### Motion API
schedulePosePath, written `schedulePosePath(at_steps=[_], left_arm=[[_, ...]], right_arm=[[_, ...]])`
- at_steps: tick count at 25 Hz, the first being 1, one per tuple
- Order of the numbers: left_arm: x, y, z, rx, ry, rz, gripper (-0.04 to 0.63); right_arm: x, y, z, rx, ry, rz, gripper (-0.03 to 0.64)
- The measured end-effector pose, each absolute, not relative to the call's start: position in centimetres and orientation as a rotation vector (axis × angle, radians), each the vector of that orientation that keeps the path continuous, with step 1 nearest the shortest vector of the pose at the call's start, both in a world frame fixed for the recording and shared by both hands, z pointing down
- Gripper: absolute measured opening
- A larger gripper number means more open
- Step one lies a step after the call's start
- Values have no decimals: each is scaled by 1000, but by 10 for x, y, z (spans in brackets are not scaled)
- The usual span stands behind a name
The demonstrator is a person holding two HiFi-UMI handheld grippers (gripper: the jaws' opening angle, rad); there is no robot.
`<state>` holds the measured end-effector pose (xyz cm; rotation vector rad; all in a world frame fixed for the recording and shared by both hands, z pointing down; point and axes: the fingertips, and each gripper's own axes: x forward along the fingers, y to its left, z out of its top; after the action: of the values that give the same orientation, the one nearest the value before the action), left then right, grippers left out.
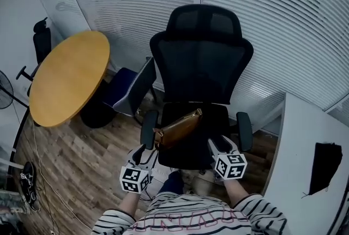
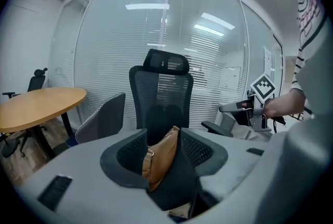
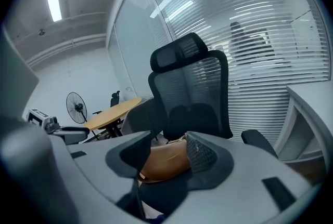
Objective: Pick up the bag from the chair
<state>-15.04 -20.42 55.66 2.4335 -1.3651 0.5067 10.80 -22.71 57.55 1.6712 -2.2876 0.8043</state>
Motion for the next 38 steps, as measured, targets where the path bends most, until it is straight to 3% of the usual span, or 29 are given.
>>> schedulePosePath(at_steps=[12, 32, 38], left_arm=[[-155, -285, 640, 2265, -1222, 570, 221], [-142, -329, 718, 1969, -1213, 515, 253], [-142, -335, 732, 1924, -1252, 527, 259]], right_arm=[[97, -338, 655, 1664, -2175, 892, 222], [92, -441, 767, 1627, -2159, 1038, 222], [76, -449, 787, 1555, -2211, 1101, 264]])
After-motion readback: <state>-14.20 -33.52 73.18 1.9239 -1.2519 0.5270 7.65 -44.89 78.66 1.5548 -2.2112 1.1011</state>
